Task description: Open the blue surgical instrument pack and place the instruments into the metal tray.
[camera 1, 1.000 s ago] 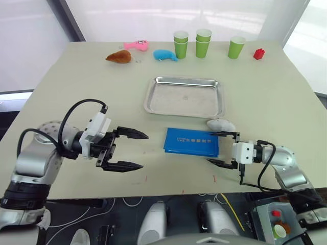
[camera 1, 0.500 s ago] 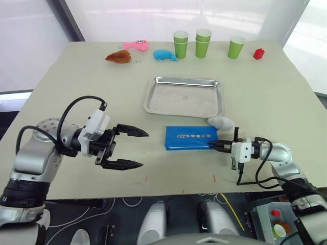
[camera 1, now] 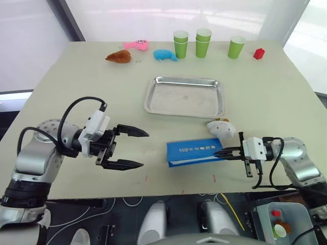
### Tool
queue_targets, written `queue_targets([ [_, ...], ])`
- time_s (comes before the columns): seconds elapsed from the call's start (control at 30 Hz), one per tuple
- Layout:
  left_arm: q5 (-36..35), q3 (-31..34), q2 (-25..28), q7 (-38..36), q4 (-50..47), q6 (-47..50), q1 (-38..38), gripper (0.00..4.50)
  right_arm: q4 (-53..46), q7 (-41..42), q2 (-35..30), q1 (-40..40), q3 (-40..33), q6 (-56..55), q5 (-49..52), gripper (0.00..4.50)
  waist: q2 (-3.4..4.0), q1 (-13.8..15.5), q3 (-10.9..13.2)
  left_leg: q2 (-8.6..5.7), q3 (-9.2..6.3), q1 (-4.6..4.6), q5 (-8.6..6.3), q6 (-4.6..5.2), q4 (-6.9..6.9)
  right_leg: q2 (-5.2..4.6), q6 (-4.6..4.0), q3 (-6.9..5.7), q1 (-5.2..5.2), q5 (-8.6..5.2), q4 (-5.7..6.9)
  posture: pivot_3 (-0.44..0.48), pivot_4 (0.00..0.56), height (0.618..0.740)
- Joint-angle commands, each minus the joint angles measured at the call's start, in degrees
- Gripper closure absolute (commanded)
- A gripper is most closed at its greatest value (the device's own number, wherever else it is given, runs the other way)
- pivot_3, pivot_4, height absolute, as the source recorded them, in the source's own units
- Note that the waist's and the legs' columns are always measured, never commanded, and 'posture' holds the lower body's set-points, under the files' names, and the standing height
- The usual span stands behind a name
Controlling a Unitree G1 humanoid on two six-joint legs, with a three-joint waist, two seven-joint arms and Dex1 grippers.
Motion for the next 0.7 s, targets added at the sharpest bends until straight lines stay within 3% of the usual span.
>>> queue_targets([
  [0.03,0.99,-0.20,-0.30,-1.40,0.22,-1.01,-0.52,0.00,-4.30,0.90,-0.81,-2.21,-1.91,10.53,5.25,4.48,0.00,-0.02,0.00,0.00,0.00,0.00,0.00,0.00,0.00,0.01,0.00,0.00,0.00,0.00,0.00,0.000,0.150,0.740],
  [0.23,4.53,-3.83,-7.46,1.12,6.82,-3.42,-5.65,0.00,4.18,5.61,0.89,-14.35,-0.22,23.08,5.70,4.48,0.03,0.00,0.05,-0.01,0.04,-0.01,0.00,0.00,0.04,0.01,0.02,0.02,0.00,0.01,0.00,0.000,0.150,0.740],
  [0.47,9.16,-6.27,-14.68,1.52,16.64,-8.24,-11.30,0.00,16.08,9.31,5.75,-22.53,0.63,21.56,0.53,4.48,0.02,0.02,0.06,-0.04,0.00,-0.13,-0.01,0.01,0.03,-0.03,0.01,-0.06,-0.07,0.02,-0.03,0.000,0.150,0.740],
  [0.7,11.16,-7.26,-19.99,1.60,23.73,-10.24,-14.75,0.00,18.61,11.98,7.77,-23.78,-0.29,20.95,-0.99,4.48,0.01,-0.29,0.06,-0.04,-0.02,-0.09,-0.01,0.02,0.06,-0.02,0.02,-0.06,-0.08,0.03,0.10,0.000,0.150,0.740],
])
